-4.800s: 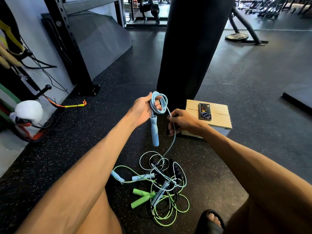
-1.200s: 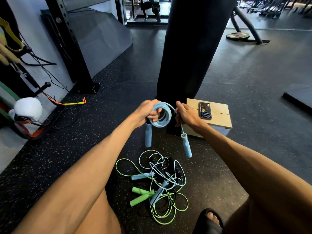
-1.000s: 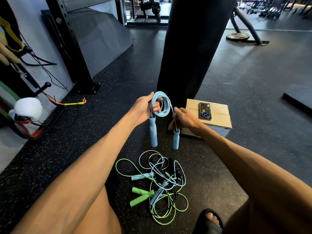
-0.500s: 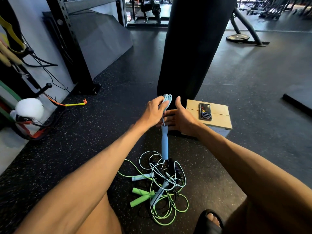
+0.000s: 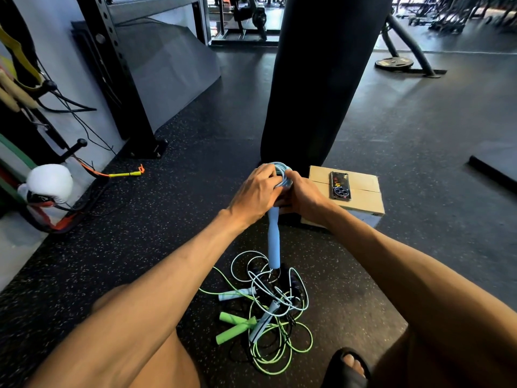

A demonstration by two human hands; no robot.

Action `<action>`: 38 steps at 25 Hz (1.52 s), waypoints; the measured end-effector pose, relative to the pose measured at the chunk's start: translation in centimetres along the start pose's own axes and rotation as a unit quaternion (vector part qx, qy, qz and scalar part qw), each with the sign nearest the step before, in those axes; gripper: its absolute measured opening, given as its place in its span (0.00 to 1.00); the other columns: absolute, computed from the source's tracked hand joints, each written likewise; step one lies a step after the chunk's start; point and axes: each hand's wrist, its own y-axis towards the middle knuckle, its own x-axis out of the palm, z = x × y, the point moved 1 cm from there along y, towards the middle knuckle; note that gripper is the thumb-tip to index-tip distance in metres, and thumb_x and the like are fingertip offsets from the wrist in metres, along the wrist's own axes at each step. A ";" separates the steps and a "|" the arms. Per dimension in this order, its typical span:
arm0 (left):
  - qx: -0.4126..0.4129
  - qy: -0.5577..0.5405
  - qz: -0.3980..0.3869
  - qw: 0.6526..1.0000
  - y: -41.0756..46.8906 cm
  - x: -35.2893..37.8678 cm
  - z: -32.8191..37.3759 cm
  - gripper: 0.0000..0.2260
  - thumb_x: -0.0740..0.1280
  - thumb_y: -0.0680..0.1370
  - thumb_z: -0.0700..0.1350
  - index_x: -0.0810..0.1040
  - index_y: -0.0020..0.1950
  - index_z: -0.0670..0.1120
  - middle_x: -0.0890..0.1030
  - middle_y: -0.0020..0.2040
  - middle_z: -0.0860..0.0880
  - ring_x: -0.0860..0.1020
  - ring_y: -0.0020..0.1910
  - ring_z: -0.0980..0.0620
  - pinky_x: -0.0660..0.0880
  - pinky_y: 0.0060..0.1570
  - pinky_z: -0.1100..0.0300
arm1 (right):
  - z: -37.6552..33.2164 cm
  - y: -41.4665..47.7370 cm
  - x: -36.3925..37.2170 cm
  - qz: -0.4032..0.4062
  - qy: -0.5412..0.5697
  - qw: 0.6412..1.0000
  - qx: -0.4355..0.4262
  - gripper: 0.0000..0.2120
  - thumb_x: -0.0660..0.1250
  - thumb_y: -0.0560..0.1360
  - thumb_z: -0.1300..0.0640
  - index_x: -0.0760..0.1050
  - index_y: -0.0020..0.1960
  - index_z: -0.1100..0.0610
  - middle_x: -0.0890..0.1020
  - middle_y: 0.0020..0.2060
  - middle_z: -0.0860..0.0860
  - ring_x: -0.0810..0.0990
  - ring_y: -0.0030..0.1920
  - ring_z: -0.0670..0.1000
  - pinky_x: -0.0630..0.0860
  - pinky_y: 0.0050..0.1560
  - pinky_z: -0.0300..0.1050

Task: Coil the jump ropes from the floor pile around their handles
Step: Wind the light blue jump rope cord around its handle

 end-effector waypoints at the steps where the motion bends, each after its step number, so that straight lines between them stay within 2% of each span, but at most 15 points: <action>1: -0.003 -0.006 -0.002 1.000 0.0 0.1 0.0 0.06 0.66 0.78 0.40 0.80 0.52 0.39 0.76 0.51 0.43 0.74 0.52 0.48 0.71 0.56 0.58 | 0.0 0.0 0.0 0.008 -0.004 1.000 -0.008 0.20 0.51 0.83 0.48 0.76 0.50 0.60 0.79 0.36 0.56 0.79 0.36 0.53 0.76 0.40 0.49; 3: -0.038 -0.063 0.006 0.997 0.1 -0.1 0.0 0.06 0.69 0.77 0.41 0.80 0.52 0.40 0.79 0.51 0.45 0.77 0.52 0.50 0.75 0.55 0.56 | 0.0 0.0 0.2 0.015 -0.012 1.000 -0.018 0.20 0.52 0.83 0.49 0.77 0.48 0.60 0.80 0.35 0.55 0.80 0.35 0.53 0.77 0.41 0.50; 6: -0.087 -0.149 0.042 0.984 0.0 -1.1 -0.3 0.07 0.73 0.74 0.43 0.79 0.47 0.42 0.81 0.45 0.48 0.79 0.44 0.54 0.76 0.45 0.60 | -0.2 0.1 0.6 0.017 0.002 1.000 -0.018 0.19 0.52 0.83 0.50 0.78 0.49 0.60 0.82 0.37 0.57 0.83 0.35 0.53 0.78 0.45 0.53; 10: -0.088 -0.115 0.118 0.982 -0.7 -3.1 -1.1 0.02 0.72 0.74 0.39 0.83 0.45 0.41 0.78 0.42 0.48 0.76 0.44 0.52 0.73 0.45 0.60 | -0.7 0.0 2.4 -0.037 0.039 0.998 -0.016 0.20 0.51 0.84 0.51 0.77 0.53 0.61 0.85 0.42 0.61 0.85 0.39 0.61 0.82 0.42 0.51; 12: -0.141 -0.085 0.163 0.973 -1.3 -4.3 -2.4 0.04 0.73 0.73 0.42 0.83 0.47 0.43 0.77 0.44 0.48 0.74 0.46 0.51 0.71 0.48 0.61 | -0.8 0.2 3.8 -0.065 0.039 0.997 -0.010 0.20 0.50 0.83 0.51 0.77 0.56 0.61 0.85 0.47 0.65 0.85 0.42 0.64 0.82 0.45 0.52; 15: -0.332 -0.162 0.105 0.923 -3.4 -5.5 -6.2 0.16 0.74 0.72 0.49 0.79 0.58 0.47 0.77 0.53 0.47 0.77 0.51 0.51 0.73 0.53 0.61 | -0.9 0.9 6.7 -0.100 0.028 0.995 0.009 0.22 0.50 0.83 0.49 0.77 0.59 0.62 0.84 0.50 0.67 0.85 0.42 0.63 0.81 0.48 0.54; 17: -0.463 -0.300 0.037 0.833 -5.0 -6.7 -7.8 0.19 0.71 0.74 0.57 0.78 0.59 0.47 0.80 0.55 0.46 0.79 0.51 0.52 0.76 0.49 0.60 | -0.9 1.1 8.9 -0.127 0.020 0.992 0.017 0.23 0.50 0.83 0.49 0.77 0.59 0.64 0.83 0.51 0.68 0.85 0.42 0.64 0.80 0.50 0.56; 18: -0.482 -0.336 0.028 0.809 -5.7 -7.3 -8.2 0.16 0.69 0.76 0.56 0.80 0.56 0.45 0.82 0.51 0.46 0.80 0.48 0.53 0.76 0.46 0.62 | -0.8 1.2 10.2 -0.138 0.016 0.990 0.018 0.24 0.51 0.83 0.48 0.77 0.59 0.66 0.82 0.51 0.69 0.84 0.43 0.65 0.79 0.53 0.59; 20: -0.493 -0.329 0.065 0.803 -7.1 -8.6 -9.0 0.13 0.66 0.80 0.50 0.82 0.51 0.41 0.82 0.41 0.48 0.78 0.38 0.57 0.73 0.36 0.66 | -0.7 1.6 12.8 -0.154 0.008 0.988 0.018 0.26 0.51 0.84 0.49 0.76 0.59 0.69 0.83 0.49 0.70 0.84 0.43 0.66 0.79 0.55 0.62; 22: -0.506 -0.292 0.128 0.801 -8.6 -9.9 -9.9 0.09 0.66 0.80 0.45 0.81 0.47 0.40 0.80 0.35 0.49 0.76 0.29 0.61 0.72 0.32 0.67 | -0.6 2.4 15.3 -0.159 -0.010 0.987 0.016 0.24 0.51 0.84 0.49 0.78 0.56 0.67 0.85 0.42 0.65 0.85 0.37 0.63 0.82 0.40 0.49; 24: -0.516 -0.255 0.159 0.802 -10.1 -10.6 -11.3 0.07 0.67 0.79 0.43 0.79 0.42 0.42 0.78 0.32 0.49 0.75 0.26 0.61 0.71 0.30 0.67 | -0.4 3.4 17.4 -0.167 -0.052 0.985 -0.008 0.24 0.51 0.84 0.45 0.80 0.50 0.60 0.85 0.39 0.63 0.85 0.36 0.63 0.74 0.37 0.43; 27: -0.554 -0.190 0.193 0.787 -11.9 -11.7 -13.8 0.05 0.65 0.80 0.43 0.75 0.49 0.41 0.76 0.35 0.50 0.73 0.32 0.57 0.68 0.30 0.70 | 0.2 6.1 20.8 -0.186 -0.119 0.973 -0.067 0.22 0.56 0.82 0.43 0.77 0.39 0.57 0.81 0.31 0.58 0.77 0.27 0.52 0.67 0.30 0.42; 29: -0.585 -0.144 0.203 0.772 -13.1 -12.2 -15.9 0.09 0.62 0.81 0.45 0.72 0.55 0.40 0.76 0.45 0.49 0.74 0.41 0.53 0.69 0.39 0.65 | 0.8 8.5 23.5 -0.194 -0.159 0.962 -0.109 0.16 0.63 0.81 0.49 0.72 0.37 0.55 0.77 0.31 0.55 0.73 0.30 0.49 0.68 0.32 0.46; 33: -0.625 -0.084 0.204 0.749 -15.4 -13.7 -20.5 0.14 0.58 0.83 0.49 0.70 0.62 0.40 0.76 0.56 0.46 0.74 0.53 0.50 0.66 0.47 0.62 | 3.1 14.7 29.3 -0.213 -0.189 0.950 -0.130 0.10 0.65 0.79 0.52 0.75 0.46 0.58 0.79 0.38 0.54 0.78 0.39 0.51 0.77 0.43 0.56; 38: -0.683 -0.024 0.210 0.699 -19.1 -17.4 -24.6 0.16 0.57 0.83 0.49 0.70 0.65 0.39 0.77 0.62 0.41 0.75 0.61 0.45 0.67 0.52 0.59 | 4.0 17.8 37.5 -0.287 -0.188 0.928 -0.144 0.06 0.65 0.80 0.55 0.77 0.51 0.58 0.81 0.41 0.50 0.79 0.43 0.49 0.77 0.50 0.53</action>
